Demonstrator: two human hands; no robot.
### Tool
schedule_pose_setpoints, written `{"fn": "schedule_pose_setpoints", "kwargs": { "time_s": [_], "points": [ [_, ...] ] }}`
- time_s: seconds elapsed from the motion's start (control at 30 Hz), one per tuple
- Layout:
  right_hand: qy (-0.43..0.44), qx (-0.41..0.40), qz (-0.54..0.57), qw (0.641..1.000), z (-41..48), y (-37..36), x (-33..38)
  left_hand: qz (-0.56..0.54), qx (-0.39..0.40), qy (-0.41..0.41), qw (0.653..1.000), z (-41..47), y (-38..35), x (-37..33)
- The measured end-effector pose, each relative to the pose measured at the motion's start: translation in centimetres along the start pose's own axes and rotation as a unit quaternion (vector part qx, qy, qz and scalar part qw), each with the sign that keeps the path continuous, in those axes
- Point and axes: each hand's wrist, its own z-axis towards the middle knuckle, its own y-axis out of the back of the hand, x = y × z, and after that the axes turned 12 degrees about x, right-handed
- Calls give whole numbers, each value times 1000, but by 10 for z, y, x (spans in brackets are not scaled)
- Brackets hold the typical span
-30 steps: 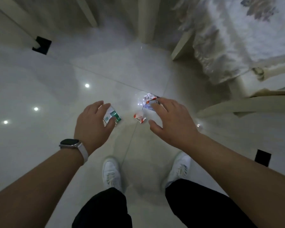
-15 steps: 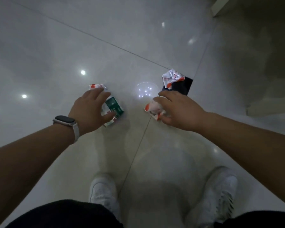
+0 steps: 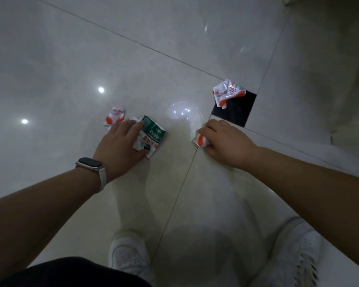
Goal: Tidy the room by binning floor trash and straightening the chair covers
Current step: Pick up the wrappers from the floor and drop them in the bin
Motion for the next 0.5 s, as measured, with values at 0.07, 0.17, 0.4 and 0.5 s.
{"fn": "schedule_pose_setpoints", "kwargs": {
  "time_s": [0.07, 0.17, 0.4, 0.5],
  "points": [
    [-18, 13, 20, 1000, -1, 1, 0, -20, -18, 11, 1000, 3, 0, -2],
    [-41, 22, 66, 997, 0, 6, -2, -49, -43, 20, 998, 10, 1, -2],
    [-105, -83, 100, 986, 6, 38, -19, -68, -108, 48, 991, 24, 15, -16],
    [-137, -126, 97, 978, 13, 55, -32, -102, -101, 56, 988, 34, 24, -29]
  ]
}}
